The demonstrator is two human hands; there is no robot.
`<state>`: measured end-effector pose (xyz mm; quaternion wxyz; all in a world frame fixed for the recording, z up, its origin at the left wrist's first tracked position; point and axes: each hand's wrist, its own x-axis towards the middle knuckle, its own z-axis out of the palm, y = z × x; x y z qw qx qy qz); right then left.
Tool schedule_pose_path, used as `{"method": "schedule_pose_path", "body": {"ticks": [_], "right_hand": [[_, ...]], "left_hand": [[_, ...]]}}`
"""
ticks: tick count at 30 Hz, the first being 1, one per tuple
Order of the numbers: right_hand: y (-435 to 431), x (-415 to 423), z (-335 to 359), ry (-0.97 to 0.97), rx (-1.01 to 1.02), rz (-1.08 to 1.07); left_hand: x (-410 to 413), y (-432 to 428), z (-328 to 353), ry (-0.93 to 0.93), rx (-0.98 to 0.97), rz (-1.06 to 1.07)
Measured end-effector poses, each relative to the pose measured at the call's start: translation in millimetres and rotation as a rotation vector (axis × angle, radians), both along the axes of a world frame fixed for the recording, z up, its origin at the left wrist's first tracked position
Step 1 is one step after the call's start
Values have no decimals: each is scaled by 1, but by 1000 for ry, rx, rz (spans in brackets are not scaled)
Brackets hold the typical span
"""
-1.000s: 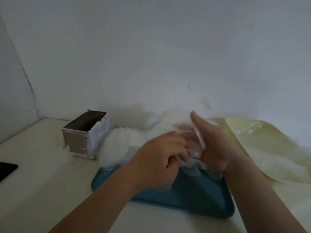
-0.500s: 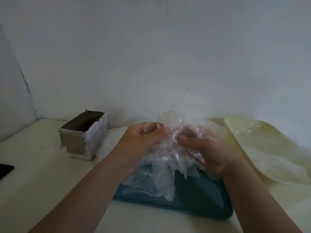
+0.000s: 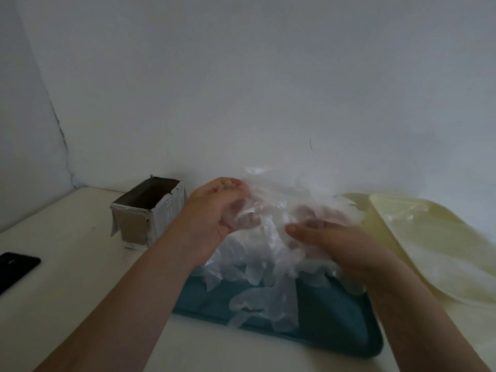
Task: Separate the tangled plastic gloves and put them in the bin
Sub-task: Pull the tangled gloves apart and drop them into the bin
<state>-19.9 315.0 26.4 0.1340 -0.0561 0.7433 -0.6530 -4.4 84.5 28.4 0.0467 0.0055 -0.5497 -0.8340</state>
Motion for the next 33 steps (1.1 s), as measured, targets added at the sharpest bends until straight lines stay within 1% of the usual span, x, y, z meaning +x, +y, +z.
{"method": "schedule_pose_path", "body": {"ticks": [1, 2, 5, 7, 9, 11, 13, 14, 16, 18, 19, 20, 22, 25, 27, 29, 31, 33], "right_hand": [[4, 5, 9, 38, 62, -3], [9, 7, 18, 105, 122, -18], [27, 12, 45, 320, 319, -119], [35, 19, 55, 399, 345, -116], [34, 30, 60, 519, 323, -103], [23, 38, 62, 683, 225, -104], [7, 38, 55, 733, 169, -122], [1, 35, 49, 718, 209, -125], [-3, 25, 38, 667, 411, -115], [3, 13, 28, 542, 627, -16], [6, 10, 25, 466, 664, 47], [10, 7, 24, 412, 649, 98], [16, 4, 24, 407, 525, 154], [14, 5, 27, 437, 275, 130], [7, 9, 30, 475, 186, 117], [-1, 14, 30, 498, 143, 85], [-3, 13, 25, 471, 72, 39], [-2, 9, 20, 393, -35, -1]], "left_hand": [[2, 2, 1, -3, -72, 4], [3, 4, -1, 10, -192, 47], [2, 9, -12, 148, -647, 261], [1, 10, -18, 212, -848, 331], [2, 11, -19, 234, -947, 341], [1, 13, -21, 243, -947, 330], [2, 17, -19, 253, -860, 301], [3, 18, -17, 260, -805, 291], [7, 20, -10, 279, -708, 279], [12, 20, -3, 312, -647, 280], [14, 20, 0, 332, -633, 289], [15, 19, 2, 352, -624, 298], [17, 21, 5, 391, -611, 309], [19, 27, 3, 464, -663, 292], [20, 31, 0, 549, -732, 268], [21, 34, -3, 612, -778, 244], [20, 36, -6, 610, -779, 231], [17, 34, -9, 559, -750, 234]]}}
